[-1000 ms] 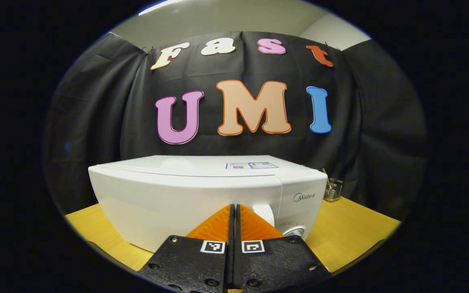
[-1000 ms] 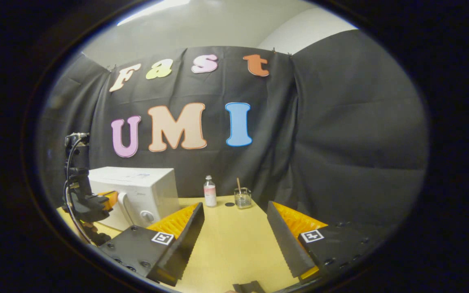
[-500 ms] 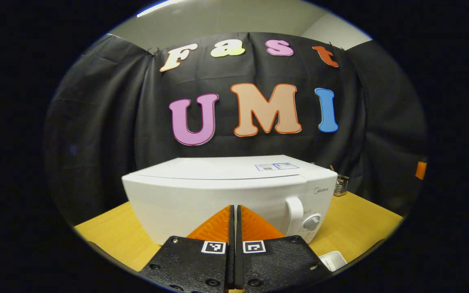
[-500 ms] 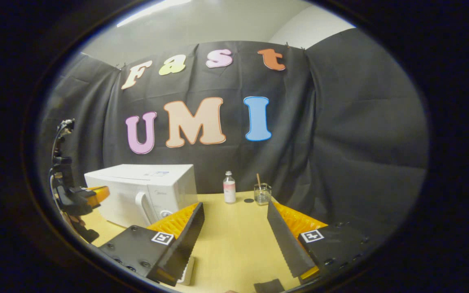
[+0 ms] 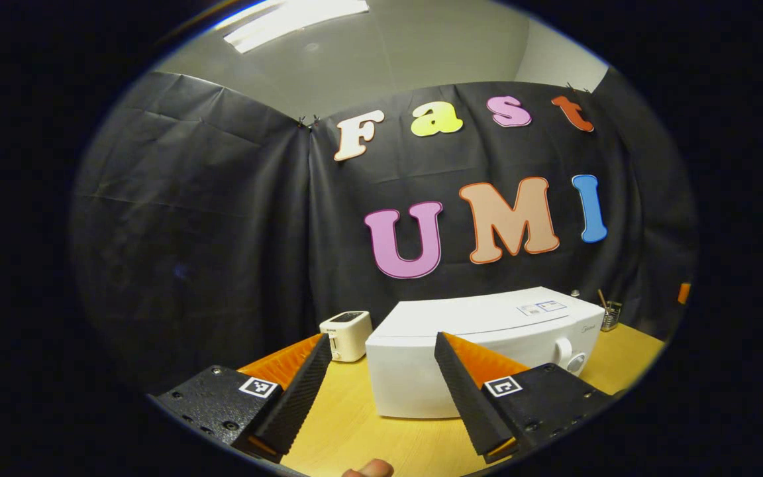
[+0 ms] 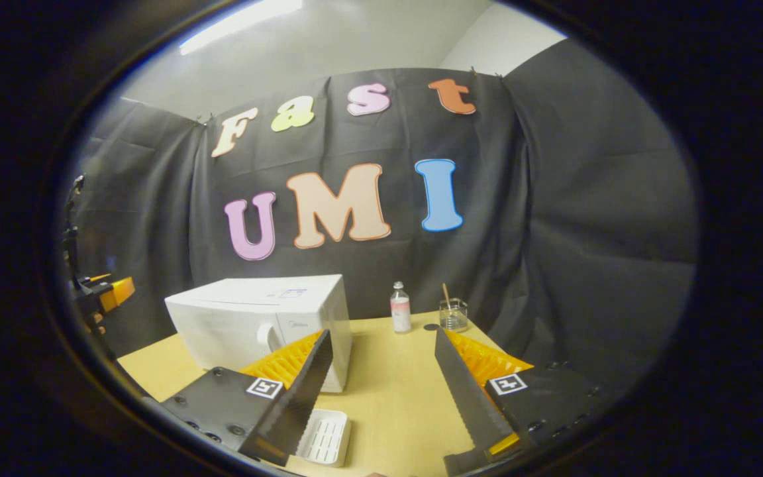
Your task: Open the microwave oven with the left hand, put the food in, and close the microwave oven.
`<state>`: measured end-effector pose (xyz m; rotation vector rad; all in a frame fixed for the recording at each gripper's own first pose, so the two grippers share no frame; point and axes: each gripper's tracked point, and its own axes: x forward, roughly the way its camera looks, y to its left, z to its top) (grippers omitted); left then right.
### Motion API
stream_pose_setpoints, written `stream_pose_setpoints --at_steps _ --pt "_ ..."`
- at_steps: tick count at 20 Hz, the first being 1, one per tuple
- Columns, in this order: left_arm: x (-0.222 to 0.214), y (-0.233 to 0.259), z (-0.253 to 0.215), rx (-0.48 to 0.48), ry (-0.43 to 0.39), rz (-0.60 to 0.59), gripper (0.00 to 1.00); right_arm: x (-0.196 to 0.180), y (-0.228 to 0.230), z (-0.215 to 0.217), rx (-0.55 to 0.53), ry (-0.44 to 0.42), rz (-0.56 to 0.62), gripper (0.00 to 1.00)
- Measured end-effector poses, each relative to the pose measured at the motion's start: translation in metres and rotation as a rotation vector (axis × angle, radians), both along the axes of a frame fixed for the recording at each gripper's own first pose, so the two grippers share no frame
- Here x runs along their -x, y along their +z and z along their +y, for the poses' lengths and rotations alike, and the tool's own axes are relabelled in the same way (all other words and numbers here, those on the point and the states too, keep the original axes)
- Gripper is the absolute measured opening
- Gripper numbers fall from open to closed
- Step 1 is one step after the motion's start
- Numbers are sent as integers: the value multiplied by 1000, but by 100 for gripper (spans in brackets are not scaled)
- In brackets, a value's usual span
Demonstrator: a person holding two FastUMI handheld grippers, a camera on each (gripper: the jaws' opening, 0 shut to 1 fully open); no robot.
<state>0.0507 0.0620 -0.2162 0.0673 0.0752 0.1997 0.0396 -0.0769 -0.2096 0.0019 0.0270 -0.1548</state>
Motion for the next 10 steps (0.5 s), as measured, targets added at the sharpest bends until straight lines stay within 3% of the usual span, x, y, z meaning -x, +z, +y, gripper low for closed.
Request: stream_pose_setpoints --at_steps 6,7,9,10 --pt "27 30 20 1 16 -43 97 9 39 15 -8 65 -48 96" --pt "30 32 21 7 11 -43 97 11 43 17 -14 72 -52 92" --pt "36 34 24 18 8 -43 97 16 49 17 -6 74 -58 96" --pt "40 35 28 17 15 -45 97 19 51 19 2 72 -60 91"
